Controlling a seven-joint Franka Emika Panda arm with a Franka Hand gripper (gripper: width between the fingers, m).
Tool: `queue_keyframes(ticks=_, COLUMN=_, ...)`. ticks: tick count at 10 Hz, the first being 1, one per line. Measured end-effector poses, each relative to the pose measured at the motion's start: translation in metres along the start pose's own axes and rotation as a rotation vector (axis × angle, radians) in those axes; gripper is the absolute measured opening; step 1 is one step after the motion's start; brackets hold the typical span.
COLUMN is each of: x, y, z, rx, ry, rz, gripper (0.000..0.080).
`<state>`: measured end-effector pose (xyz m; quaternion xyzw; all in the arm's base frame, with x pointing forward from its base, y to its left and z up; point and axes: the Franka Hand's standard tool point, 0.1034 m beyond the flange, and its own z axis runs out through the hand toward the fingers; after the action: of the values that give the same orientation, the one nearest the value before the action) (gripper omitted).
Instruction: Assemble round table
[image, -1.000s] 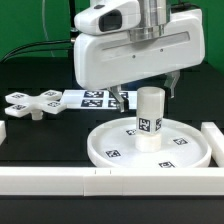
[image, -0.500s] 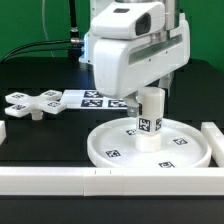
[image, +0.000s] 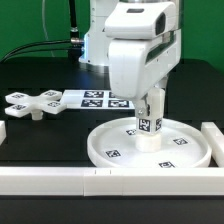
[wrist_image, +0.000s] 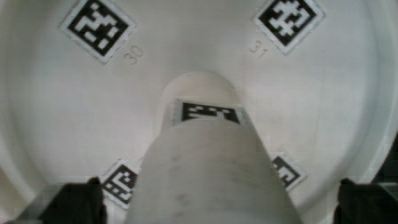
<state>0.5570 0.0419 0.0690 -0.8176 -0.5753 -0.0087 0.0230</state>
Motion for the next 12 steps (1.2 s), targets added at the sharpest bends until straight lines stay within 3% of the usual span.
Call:
queue_keyframes(ticks=2, x=0.0082, y=0.0020, z=-0.0005, rx=-0.013, ry=-0.027, rz=-0.131, gripper=0.0649)
queue_keyframes(ticks=7, x=0.0022, y=0.0045, z=0.0006, rx=-0.019, ry=-0.055, rz=-0.371, gripper=0.0618)
queue_keyframes(ticks=8, x=0.0017, y=0.0047, z=0.0008, rx=-0.018, ry=-0.055, rz=-0.371, gripper=0.0483)
queue_keyframes(ticks=9, x=0.0015, y=0.0048, z=0.0007, rx=-0.018, ry=-0.055, rz=-0.370, gripper=0.0404)
queue_keyframes(ticks=12, x=0.0014, y=0.0048, z=0.0008, rx=-0.019, ry=-0.055, rz=-0.332, gripper=0.0405)
